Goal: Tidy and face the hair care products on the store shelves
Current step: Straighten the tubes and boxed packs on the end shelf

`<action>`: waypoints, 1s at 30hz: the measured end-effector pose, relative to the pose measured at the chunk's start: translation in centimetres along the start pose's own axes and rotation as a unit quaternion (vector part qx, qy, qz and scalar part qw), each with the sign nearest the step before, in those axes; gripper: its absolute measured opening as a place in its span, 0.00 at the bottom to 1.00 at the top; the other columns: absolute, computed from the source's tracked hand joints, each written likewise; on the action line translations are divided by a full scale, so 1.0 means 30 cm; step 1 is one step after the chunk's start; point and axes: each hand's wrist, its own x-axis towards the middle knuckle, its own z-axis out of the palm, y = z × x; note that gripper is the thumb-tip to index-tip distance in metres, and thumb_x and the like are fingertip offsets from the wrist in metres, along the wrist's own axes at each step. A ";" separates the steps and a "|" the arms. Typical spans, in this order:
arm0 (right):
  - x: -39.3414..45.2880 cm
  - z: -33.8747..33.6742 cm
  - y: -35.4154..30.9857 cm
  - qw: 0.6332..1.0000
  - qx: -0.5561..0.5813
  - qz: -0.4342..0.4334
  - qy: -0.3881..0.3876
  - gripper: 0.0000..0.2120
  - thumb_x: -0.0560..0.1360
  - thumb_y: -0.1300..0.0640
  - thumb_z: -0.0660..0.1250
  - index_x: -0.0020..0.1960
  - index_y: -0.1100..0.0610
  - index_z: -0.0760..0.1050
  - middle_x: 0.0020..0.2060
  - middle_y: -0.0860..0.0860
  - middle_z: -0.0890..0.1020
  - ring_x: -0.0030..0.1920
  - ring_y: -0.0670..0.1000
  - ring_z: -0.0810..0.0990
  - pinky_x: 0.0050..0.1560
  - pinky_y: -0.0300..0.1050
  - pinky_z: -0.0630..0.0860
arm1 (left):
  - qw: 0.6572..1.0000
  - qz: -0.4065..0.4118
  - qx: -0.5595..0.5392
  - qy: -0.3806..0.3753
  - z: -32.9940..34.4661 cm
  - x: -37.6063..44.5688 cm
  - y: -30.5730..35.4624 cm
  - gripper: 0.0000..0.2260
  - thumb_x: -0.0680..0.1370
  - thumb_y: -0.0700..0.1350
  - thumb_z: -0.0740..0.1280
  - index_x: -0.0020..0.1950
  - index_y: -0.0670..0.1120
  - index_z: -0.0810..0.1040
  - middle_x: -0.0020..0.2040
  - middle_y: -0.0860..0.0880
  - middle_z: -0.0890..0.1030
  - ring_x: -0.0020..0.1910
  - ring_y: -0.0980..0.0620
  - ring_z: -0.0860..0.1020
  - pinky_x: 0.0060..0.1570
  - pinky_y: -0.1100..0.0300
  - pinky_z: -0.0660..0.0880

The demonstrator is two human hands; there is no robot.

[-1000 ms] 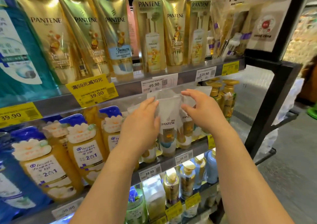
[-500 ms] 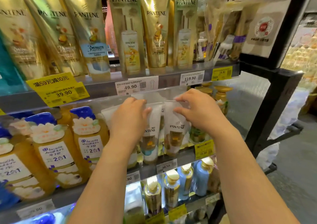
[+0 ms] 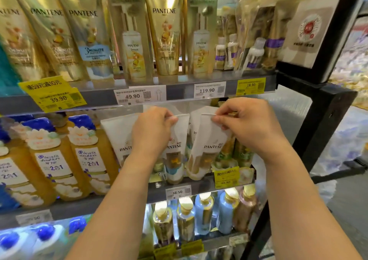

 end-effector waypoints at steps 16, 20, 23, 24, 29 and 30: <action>0.009 0.000 -0.014 0.992 0.094 -0.018 -0.082 0.06 0.69 0.52 0.79 0.37 0.48 0.83 0.27 0.48 0.83 0.27 0.47 0.82 0.37 0.55 0.83 | 0.997 0.017 -0.039 -0.058 0.038 0.046 0.065 0.11 0.80 0.50 0.67 0.60 0.51 0.82 0.47 0.53 0.82 0.27 0.55 0.81 0.39 0.57 0.79; 0.032 0.052 -0.070 0.990 0.104 -0.034 -0.088 0.09 0.70 0.52 0.79 0.33 0.44 0.81 0.26 0.43 0.82 0.26 0.44 0.81 0.38 0.53 0.83 | 0.995 0.039 -0.007 -0.094 0.001 0.056 0.027 0.16 0.80 0.46 0.67 0.68 0.52 0.77 0.62 0.49 0.81 0.51 0.49 0.83 0.54 0.57 0.76; 0.045 0.105 -0.116 0.989 0.105 -0.050 -0.095 0.05 0.70 0.50 0.78 0.37 0.46 0.84 0.27 0.42 0.82 0.27 0.43 0.81 0.40 0.51 0.82 | 0.991 0.057 0.051 -0.109 -0.054 0.048 -0.009 0.22 0.78 0.42 0.68 0.72 0.54 0.73 0.67 0.48 0.78 0.63 0.47 0.77 0.59 0.55 0.74; 0.049 0.123 -0.130 0.988 0.103 -0.054 -0.097 0.04 0.70 0.50 0.78 0.38 0.47 0.84 0.27 0.42 0.82 0.28 0.42 0.81 0.41 0.51 0.82 | 0.991 0.056 0.059 -0.109 -0.081 0.041 -0.025 0.23 0.78 0.41 0.67 0.71 0.54 0.73 0.66 0.49 0.79 0.60 0.48 0.79 0.57 0.57 0.75; 0.078 0.196 -0.202 0.988 0.082 -0.092 -0.093 0.04 0.72 0.48 0.76 0.40 0.48 0.84 0.27 0.37 0.77 0.32 0.39 0.77 0.42 0.51 0.81 | 0.993 0.037 0.098 -0.060 -0.211 -0.015 -0.133 0.16 0.81 0.44 0.62 0.66 0.58 0.78 0.58 0.54 0.83 0.40 0.56 0.82 0.52 0.56 0.79; 0.083 0.209 -0.214 0.988 0.080 -0.099 -0.086 0.05 0.72 0.48 0.76 0.40 0.47 0.84 0.27 0.37 0.77 0.33 0.40 0.78 0.42 0.51 0.81 | 0.991 0.042 0.117 -0.043 -0.229 -0.020 -0.155 0.15 0.82 0.45 0.62 0.66 0.59 0.78 0.60 0.55 0.82 0.44 0.55 0.83 0.53 0.56 0.78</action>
